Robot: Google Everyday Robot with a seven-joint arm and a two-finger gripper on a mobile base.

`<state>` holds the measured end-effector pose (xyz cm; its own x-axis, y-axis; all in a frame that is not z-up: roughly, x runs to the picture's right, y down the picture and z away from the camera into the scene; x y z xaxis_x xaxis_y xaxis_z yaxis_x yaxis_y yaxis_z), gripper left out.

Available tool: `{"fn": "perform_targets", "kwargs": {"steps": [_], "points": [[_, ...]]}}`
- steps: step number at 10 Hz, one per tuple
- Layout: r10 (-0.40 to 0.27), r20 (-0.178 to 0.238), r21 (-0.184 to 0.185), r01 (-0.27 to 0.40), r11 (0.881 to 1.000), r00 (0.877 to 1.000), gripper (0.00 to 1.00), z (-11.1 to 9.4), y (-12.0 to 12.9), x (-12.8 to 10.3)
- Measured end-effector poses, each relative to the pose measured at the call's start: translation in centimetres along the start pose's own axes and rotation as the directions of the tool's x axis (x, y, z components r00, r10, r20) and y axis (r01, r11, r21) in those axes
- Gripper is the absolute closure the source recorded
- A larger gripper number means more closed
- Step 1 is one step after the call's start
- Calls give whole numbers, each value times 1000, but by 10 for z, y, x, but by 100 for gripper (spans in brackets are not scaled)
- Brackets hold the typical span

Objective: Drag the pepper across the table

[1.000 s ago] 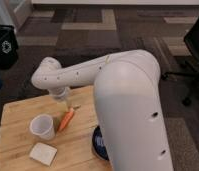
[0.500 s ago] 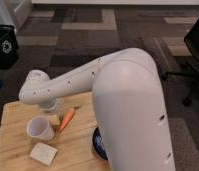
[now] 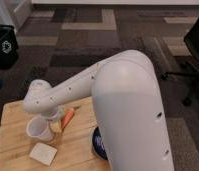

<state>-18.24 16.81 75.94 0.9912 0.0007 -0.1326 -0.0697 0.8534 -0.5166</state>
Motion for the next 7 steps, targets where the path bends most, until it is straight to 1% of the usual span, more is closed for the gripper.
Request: {"fn": "perform_targets", "kwargs": {"steps": [2, 4, 6, 7], "points": [[7, -5, -20, -7, 1000, 1000, 35, 15, 3, 8], [-3, 2, -28, 3, 1000, 1000, 35, 24, 3, 7], [-11, 8, -26, 12, 1000, 1000, 35, 29, -2, 6], [-24, 10, -13, 25, 1000, 1000, 35, 29, -10, 4]]}}
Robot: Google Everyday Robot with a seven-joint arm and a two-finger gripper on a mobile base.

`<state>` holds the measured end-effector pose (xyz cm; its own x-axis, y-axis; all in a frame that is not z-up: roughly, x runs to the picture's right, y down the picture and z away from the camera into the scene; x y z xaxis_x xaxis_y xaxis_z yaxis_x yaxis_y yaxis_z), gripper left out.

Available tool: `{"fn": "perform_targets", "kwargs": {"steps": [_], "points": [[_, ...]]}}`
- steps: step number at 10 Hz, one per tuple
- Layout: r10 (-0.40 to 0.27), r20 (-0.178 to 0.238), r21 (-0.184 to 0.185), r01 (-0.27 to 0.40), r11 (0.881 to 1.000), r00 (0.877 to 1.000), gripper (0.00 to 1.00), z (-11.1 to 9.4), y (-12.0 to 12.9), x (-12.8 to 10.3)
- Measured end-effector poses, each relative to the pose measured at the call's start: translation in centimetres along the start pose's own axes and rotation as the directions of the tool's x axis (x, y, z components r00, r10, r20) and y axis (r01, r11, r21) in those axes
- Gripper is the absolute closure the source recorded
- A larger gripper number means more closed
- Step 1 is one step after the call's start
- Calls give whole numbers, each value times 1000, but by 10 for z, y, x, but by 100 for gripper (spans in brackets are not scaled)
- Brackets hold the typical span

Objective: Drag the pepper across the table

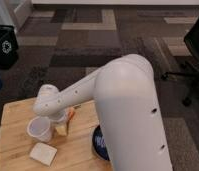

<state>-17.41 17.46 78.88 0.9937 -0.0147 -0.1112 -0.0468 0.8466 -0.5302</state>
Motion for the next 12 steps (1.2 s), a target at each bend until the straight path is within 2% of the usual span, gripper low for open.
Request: {"fn": "perform_targets", "kwargs": {"steps": [2, 4, 5, 7, 9, 12], "points": [[-17, -4, 30, 17, 999, 1000, 35, -3, -18, 1], [-29, -35, 86, 32, 996, 999, 35, -8, -53, 12], [-29, -62, 135, 37, 990, 998, 35, -13, -82, 23], [-10, -89, 187, 27, 982, 996, 35, -16, -116, 35], [38, -132, 249, -4, 969, 991, 35, -24, -160, 60], [81, -155, 255, -40, 966, 985, 35, -36, -172, 74]]}}
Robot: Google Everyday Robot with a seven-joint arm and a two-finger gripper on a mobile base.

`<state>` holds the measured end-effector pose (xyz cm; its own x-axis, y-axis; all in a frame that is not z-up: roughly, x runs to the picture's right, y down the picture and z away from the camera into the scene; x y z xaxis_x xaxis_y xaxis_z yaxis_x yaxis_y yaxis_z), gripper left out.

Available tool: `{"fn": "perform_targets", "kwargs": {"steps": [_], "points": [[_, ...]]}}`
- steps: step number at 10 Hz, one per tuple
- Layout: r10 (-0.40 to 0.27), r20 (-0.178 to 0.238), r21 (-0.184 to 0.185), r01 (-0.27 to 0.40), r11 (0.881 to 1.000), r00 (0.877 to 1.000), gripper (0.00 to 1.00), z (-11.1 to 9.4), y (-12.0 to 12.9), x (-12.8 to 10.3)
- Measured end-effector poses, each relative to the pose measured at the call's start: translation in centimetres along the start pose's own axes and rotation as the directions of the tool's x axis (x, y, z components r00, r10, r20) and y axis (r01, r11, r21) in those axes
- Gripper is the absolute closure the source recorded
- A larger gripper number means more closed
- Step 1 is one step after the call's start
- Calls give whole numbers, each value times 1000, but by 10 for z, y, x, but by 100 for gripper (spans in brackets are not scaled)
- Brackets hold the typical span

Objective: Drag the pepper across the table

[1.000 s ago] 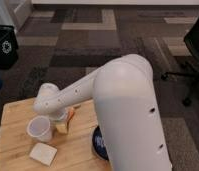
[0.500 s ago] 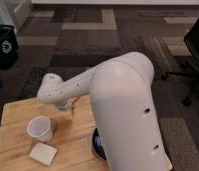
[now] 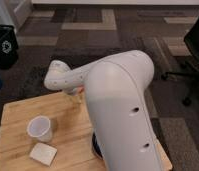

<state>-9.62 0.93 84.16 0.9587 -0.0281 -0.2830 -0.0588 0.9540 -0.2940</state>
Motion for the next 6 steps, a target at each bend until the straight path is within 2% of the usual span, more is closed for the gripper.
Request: {"fn": "perform_targets", "kwargs": {"steps": [1, 6], "points": [[7, 0, -14, -7, 1000, 1000, 35, -2, 2, 2], [4, 1, -13, -4, 1000, 1000, 35, -3, 3, 0]]}}
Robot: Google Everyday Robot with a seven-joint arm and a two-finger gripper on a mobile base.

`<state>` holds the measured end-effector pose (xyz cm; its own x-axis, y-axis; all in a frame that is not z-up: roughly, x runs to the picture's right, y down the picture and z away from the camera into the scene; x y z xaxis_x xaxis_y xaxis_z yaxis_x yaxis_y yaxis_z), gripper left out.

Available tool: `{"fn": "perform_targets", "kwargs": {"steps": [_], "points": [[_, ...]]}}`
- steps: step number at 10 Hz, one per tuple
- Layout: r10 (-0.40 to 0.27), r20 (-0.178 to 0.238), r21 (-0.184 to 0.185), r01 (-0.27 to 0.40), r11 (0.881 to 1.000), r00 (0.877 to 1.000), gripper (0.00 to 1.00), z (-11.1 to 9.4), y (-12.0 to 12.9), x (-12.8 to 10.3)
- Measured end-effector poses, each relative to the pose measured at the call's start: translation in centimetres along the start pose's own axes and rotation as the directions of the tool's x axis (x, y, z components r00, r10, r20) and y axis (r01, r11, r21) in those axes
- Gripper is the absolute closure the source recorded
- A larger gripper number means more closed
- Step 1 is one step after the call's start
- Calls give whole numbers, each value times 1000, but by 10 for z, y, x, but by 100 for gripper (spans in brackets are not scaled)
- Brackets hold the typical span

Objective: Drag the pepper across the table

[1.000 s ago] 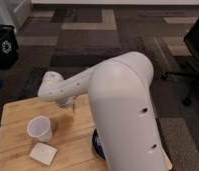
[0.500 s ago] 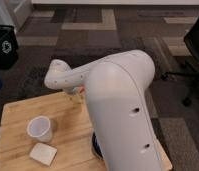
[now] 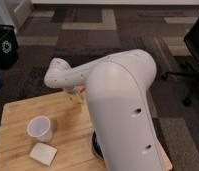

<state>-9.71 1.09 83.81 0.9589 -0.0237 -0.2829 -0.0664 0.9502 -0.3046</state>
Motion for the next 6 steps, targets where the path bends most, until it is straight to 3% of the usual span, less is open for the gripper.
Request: {"fn": "perform_targets", "kwargs": {"steps": [2, 4, 6], "points": [[2, 1, 1, -2, 1000, 1000, 35, 0, -1, 0], [36, -4, 29, -36, 999, 999, 35, 9, -23, 16], [24, 24, 46, -25, 999, 999, 35, 14, -36, 11]]}}
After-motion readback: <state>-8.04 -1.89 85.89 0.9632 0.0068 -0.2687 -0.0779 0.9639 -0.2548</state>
